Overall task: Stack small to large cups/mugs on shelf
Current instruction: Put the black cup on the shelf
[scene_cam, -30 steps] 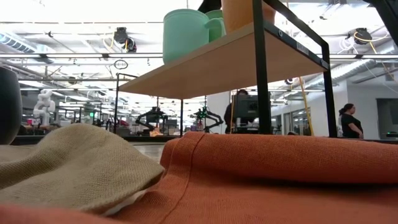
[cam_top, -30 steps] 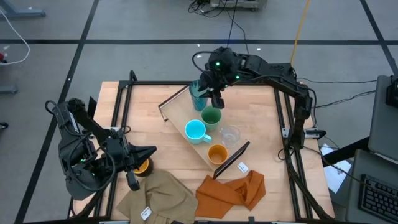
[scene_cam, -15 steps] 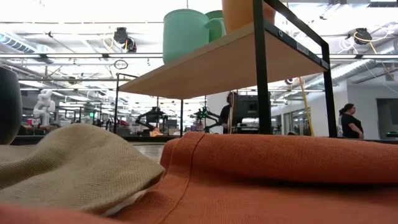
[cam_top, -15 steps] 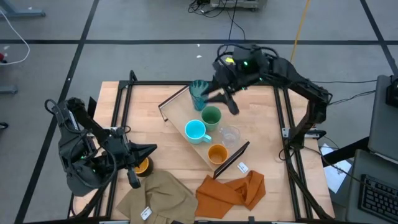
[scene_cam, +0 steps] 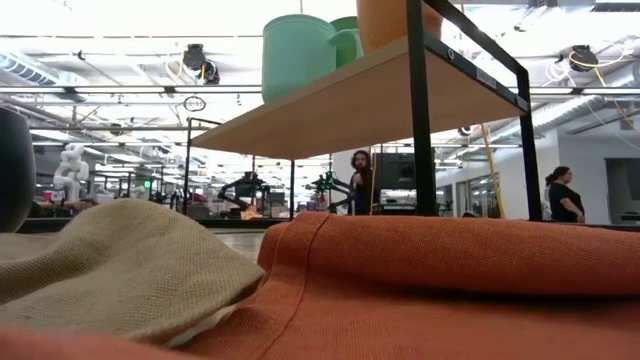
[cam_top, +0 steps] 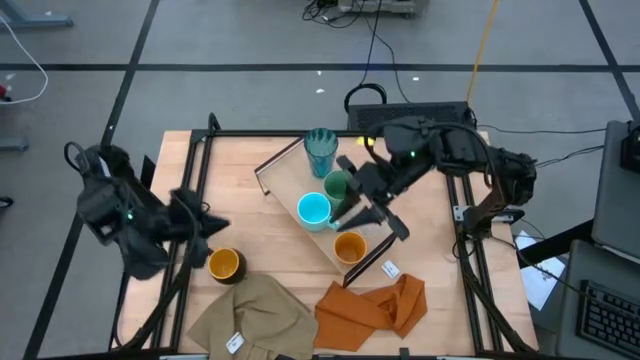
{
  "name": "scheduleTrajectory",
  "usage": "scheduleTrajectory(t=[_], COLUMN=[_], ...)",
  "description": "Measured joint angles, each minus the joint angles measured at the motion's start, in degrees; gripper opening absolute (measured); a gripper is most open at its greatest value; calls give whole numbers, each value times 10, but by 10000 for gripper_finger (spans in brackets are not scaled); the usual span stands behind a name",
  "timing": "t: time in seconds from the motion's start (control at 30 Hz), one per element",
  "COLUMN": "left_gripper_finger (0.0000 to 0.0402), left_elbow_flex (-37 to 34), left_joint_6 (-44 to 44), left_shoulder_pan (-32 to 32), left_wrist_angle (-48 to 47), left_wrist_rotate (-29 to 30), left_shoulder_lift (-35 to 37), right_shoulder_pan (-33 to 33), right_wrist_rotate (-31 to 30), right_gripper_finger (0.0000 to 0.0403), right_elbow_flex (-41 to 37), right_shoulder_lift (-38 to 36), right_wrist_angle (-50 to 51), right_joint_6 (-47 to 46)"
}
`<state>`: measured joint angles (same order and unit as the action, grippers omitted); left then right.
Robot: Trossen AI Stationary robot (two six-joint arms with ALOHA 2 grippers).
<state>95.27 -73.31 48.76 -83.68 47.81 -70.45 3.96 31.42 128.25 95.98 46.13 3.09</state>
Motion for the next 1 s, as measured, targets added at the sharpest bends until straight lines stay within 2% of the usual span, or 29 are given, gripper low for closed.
scheduleTrajectory(t=[0.07, 0.13, 0.17, 0.27, 0.43, 0.5, 0.6, 0.77, 0.9, 1.0], left_gripper_finger=[10, 10, 10, 10, 10, 10, 10, 10, 14, 37], left_elbow_flex=[-2, -14, -20, -32, -71, -94, -130, -198, -257, -294], left_joint_6=[-56, -34, -27, -89, -112, -129, -124, -103, -181, -209], left_shoulder_pan=[1, -6, -8, -9, -8, -6, -2, 1, 1, 1], left_wrist_angle=[-69, -55, -53, -63, -61, -52, 1, 152, 193, 236], left_wrist_rotate=[-94, -164, -180, -202, -286, -300, -314, -371, -413, -445], left_shoulder_lift=[-2, 12, 17, 22, 23, 21, 24, 23, 22, 22], right_shoulder_pan=[10, 18, 20, 26, 41, 51, 67, 84, 91, 97], right_wrist_rotate=[0, -1, -1, -11, -23, -25, -27, -32, -30, -30], right_gripper_finger=[84, 84, 84, 84, 84, 84, 84, 84, 84, 84], right_elbow_flex=[0, 0, 0, 0, -17, -24, -43, -69, -81, -82], right_shoulder_lift=[0, 0, 0, 0, 0, 1, 0, 2, 0, 0], right_wrist_angle=[6, 13, 18, 36, 43, 44, 34, 13, -20, -31], right_joint_6=[-9, -14, -16, -28, -40, -40, -40, -40, -46, -53])
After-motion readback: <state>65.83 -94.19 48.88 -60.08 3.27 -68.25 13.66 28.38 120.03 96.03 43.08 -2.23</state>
